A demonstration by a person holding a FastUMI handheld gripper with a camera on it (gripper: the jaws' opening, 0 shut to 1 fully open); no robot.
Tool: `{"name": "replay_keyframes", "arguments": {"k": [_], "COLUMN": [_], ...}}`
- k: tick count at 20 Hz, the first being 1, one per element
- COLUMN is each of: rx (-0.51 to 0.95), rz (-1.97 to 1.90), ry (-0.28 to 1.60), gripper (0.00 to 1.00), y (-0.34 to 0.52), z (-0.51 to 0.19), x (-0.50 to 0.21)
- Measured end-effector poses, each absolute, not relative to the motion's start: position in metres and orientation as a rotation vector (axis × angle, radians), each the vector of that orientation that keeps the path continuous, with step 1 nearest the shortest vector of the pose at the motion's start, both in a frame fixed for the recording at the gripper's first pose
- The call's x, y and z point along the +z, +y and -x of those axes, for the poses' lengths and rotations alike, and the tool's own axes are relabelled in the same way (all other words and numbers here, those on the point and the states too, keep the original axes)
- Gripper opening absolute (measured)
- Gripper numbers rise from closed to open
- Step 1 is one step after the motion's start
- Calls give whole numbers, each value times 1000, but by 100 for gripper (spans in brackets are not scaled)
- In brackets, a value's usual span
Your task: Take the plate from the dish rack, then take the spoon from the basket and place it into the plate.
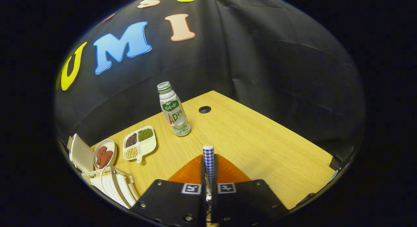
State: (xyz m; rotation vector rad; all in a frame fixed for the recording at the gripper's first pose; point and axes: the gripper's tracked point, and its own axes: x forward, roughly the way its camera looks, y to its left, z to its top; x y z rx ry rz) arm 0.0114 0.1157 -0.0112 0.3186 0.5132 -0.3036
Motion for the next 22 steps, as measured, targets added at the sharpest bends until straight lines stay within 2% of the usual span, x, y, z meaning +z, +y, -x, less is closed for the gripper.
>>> {"name": "replay_keyframes", "arguments": {"k": [7,13,17,22], "rx": [-336,-318,-269,-182], "rz": [-197,-157,-126,-89], "ry": [353,250,239,284], "gripper": [4,3,4,3], "y": [112,143,185,251], "z": [8,61,102,155], "x": [67,125,134,113]}}
